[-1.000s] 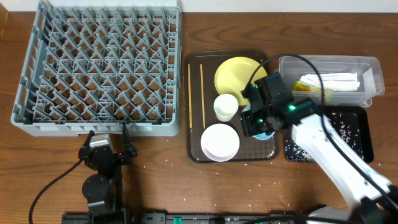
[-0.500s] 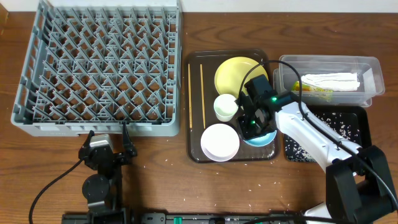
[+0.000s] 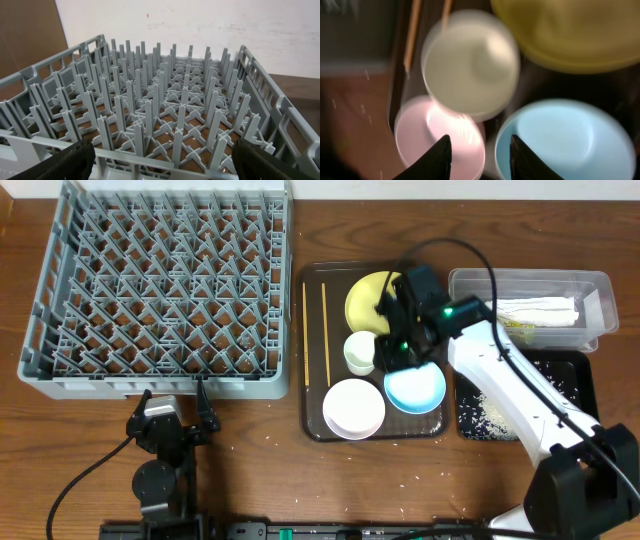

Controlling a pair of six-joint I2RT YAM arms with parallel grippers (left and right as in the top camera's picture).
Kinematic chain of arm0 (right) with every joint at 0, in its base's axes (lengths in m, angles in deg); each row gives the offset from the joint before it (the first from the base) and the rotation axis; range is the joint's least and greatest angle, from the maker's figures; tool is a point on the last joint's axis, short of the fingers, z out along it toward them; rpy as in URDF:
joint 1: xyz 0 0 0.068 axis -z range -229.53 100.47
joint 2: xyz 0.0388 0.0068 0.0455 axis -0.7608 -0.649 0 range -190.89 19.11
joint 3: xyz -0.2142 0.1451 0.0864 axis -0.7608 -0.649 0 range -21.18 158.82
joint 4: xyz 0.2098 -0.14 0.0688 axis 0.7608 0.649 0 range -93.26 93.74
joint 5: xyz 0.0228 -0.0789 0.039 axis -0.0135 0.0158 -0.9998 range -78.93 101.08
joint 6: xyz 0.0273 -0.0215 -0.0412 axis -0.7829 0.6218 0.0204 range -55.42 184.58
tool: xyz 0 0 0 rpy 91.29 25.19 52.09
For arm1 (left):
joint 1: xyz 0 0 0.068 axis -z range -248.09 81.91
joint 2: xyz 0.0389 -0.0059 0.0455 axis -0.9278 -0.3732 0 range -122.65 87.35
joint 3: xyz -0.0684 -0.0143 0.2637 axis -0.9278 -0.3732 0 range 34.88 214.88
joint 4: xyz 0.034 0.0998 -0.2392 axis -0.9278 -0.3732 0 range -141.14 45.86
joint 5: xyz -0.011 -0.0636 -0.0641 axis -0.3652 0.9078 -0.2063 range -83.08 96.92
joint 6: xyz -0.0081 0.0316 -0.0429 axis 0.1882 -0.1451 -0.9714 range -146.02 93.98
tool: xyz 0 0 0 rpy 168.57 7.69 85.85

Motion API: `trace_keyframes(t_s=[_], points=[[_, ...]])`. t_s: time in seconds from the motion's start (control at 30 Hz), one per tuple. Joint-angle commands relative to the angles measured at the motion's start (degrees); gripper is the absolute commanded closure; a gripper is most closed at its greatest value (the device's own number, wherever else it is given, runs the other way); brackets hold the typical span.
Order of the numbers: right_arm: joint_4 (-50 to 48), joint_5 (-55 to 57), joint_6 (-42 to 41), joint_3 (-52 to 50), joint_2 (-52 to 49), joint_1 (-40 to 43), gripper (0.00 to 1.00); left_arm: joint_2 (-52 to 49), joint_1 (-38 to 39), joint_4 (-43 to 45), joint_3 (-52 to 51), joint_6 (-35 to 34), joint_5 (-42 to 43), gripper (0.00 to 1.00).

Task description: Sort waste into correct bins and load items into the dishwasher

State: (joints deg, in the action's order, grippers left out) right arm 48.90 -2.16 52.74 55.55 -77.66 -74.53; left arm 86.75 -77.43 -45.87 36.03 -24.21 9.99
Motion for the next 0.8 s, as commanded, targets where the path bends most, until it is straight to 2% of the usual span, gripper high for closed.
trace_keyframes(t_s=[0.0,0.33,0.4,0.43,0.6,0.77], points=[[-2.21,4.13,-4.52,1.07,-0.33,-0.48,0.64,0.33,-0.35,-2.08,-0.92,0.76,-0.04,0.12],[-6.51,4.35,-6.38,1.07,-11.21,-0.55,0.65,0.33,-0.35,-2.05,-0.92,0.74,0.00,0.12],[-7.32,4.17,-6.38,1.07,-12.26,-0.55,0.69,0.31,-0.35,-2.10,-0.66,0.72,1.38,0.12],[-7.69,4.17,-6.38,1.07,-12.50,-0.55,0.76,0.24,-0.35,-2.27,-0.11,0.68,2.99,0.12],[-8.70,4.15,-6.38,1.33,-12.52,-0.55,0.99,-4.50,-0.35,-5.25,7.34,-3.21,5.44,0.12],[-8.37,2.32,-6.36,1.77,-12.41,-0.42,0.99,-15.06,-0.35,-9.57,17.97,-5.49,10.34,0.12]])
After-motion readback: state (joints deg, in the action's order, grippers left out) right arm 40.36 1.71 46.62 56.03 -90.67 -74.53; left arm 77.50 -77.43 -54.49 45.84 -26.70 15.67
